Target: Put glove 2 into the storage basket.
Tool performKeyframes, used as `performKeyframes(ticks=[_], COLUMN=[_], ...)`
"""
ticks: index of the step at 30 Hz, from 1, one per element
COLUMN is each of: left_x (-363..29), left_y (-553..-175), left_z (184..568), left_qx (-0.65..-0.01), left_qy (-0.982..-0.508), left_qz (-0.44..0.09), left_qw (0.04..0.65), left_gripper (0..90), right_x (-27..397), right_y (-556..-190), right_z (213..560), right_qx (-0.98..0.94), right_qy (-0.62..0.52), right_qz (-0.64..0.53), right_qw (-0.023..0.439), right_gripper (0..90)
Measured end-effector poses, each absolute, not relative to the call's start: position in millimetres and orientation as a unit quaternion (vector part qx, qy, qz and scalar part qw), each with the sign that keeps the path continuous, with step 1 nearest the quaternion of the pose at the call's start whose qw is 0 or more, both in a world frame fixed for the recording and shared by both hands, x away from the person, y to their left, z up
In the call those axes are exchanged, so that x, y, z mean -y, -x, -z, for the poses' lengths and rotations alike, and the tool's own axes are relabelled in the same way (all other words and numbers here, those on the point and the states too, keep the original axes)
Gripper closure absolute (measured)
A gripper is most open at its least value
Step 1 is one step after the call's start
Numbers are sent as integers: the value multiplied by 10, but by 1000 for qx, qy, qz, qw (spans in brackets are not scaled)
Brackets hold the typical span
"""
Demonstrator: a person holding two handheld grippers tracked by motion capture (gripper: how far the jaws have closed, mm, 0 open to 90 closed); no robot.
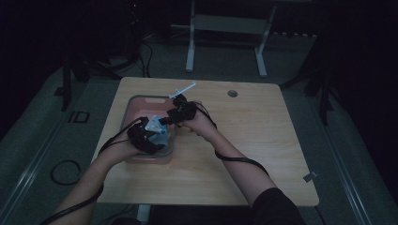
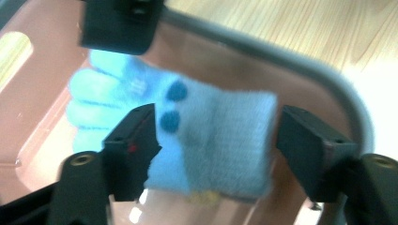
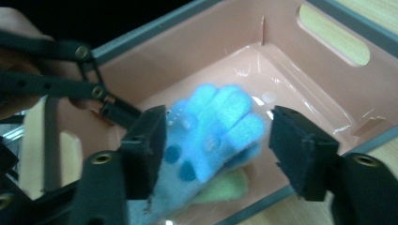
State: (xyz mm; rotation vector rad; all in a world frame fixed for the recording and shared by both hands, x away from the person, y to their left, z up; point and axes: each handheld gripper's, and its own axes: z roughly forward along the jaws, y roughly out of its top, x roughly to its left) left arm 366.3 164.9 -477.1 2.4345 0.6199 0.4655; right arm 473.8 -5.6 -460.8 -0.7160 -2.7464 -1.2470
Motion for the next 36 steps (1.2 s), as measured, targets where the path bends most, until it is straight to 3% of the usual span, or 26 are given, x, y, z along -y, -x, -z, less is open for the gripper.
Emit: performKeyframes(ticks=[1,6,7,13,24,36], left_x=[-1647,-1595,-1543,-1434,-1107,-742], left_y=[-3644,-3611,-3578,-3543,-3490,-3422], left_z=[4736,4697,4685,4645,4605,4647], left_qx=[-233,-235,-235,-236,-204,-162], left_qy=[-908,-910,-909,-905,-909,-916], left_qz=[-168,-157,-156,-153,-140,-145], left_qw=[305,303,307,320,336,337], left_gripper=[242,134,112,24,24,24], right_x=[123,215,331,519,778,1133], right_y=[-4689,-4639,-4601,-4537,-4449,-4400], right_z=[4579,4558,4548,4580,4656,4829], right_qx=[884,882,876,880,887,889], right_qy=[225,216,215,204,201,207], right_qz=[410,417,430,428,416,409], right_qw=[29,34,37,22,1,10], right_gripper=[284,235,190,171,164,152])
